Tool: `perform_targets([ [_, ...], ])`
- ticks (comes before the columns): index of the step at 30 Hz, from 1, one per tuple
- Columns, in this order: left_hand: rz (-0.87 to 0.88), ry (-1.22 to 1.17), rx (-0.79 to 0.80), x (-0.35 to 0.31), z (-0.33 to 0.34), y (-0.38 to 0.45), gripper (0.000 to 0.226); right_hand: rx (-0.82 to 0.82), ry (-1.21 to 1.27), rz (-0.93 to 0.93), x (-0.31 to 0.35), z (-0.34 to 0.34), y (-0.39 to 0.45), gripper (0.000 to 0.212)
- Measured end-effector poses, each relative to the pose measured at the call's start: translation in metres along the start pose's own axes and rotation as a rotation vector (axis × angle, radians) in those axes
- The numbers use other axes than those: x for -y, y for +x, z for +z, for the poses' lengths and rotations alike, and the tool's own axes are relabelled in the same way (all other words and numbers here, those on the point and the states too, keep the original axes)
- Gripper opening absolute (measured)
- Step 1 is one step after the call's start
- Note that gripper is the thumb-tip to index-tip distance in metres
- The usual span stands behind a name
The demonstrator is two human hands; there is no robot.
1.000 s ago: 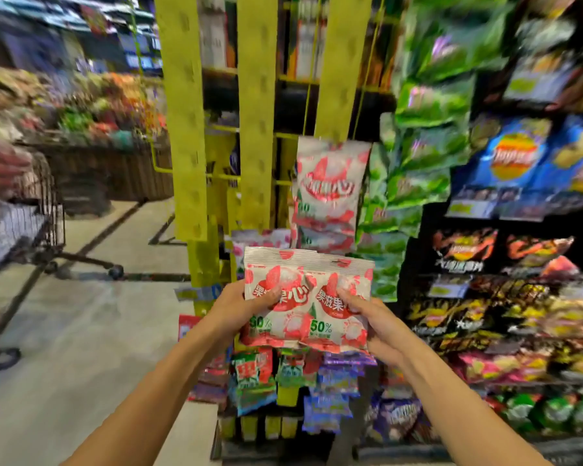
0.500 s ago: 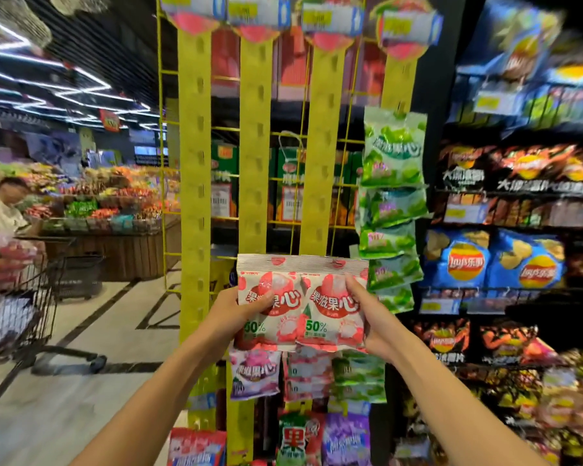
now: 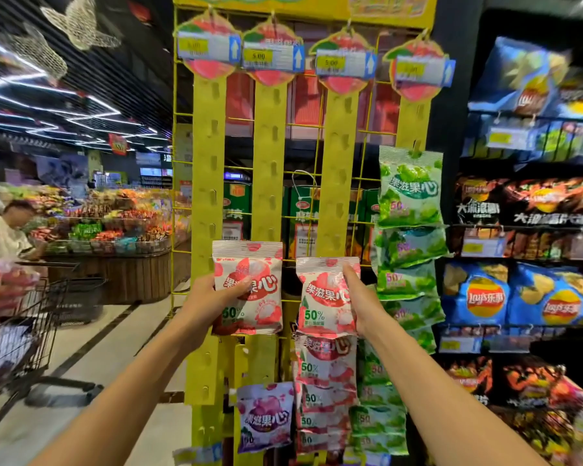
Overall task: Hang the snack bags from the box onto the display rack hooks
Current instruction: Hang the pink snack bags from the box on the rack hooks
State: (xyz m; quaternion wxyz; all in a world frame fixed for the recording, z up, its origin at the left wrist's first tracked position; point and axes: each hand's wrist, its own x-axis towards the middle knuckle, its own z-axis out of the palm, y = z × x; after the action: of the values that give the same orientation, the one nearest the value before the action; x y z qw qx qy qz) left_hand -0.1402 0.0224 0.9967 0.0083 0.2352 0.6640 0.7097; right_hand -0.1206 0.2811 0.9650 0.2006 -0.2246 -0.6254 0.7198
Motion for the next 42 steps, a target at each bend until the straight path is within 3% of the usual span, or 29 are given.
perform_targets([
  [6, -0.007, -0.007, 0.027, 0.001, -0.001, 0.004, 0.005, -0.136, -0.065, 0.007, -0.012, -0.005, 0.002, 0.102],
  [15, -0.063, -0.059, 0.006, 0.011, 0.014, 0.003, 0.002, -0.139, -0.178, 0.084, -0.029, -0.008, -0.001, 0.131],
  [18, -0.130, -0.144, -0.022, 0.007, 0.027, 0.006, 0.018, -0.124, -0.202, 0.102, -0.041, -0.013, 0.008, 0.145],
  [20, -0.201, -0.201, 0.002, 0.000, 0.037, 0.008, 0.034, -0.146, -0.239, 0.079, -0.023, -0.004, -0.032, 0.134],
  [23, -0.235, -0.220, 0.032, -0.012, 0.054, 0.011, 0.042, -0.205, -0.560, -0.076, -0.004, 0.000, -0.083, 0.065],
  [28, -0.191, -0.164, 0.048, -0.029, 0.085, 0.023, 0.037, -0.443, -1.060, -0.458, 0.013, -0.024, -0.114, 0.041],
  [31, -0.228, -0.127, 0.074, -0.036, 0.107, 0.027, 0.041, -0.431, -1.115, -0.831, 0.055, -0.033, -0.121, 0.020],
  [35, -0.229, -0.080, 0.019, -0.038, 0.131, 0.046, 0.096, -0.209, -1.244, -1.180, 0.110, -0.031, -0.095, 0.030],
  [42, -0.204, 0.008, -0.118, -0.019, 0.144, 0.075, 0.101, -0.246, -1.577, -1.477, 0.148, -0.011, -0.040, 0.053],
])
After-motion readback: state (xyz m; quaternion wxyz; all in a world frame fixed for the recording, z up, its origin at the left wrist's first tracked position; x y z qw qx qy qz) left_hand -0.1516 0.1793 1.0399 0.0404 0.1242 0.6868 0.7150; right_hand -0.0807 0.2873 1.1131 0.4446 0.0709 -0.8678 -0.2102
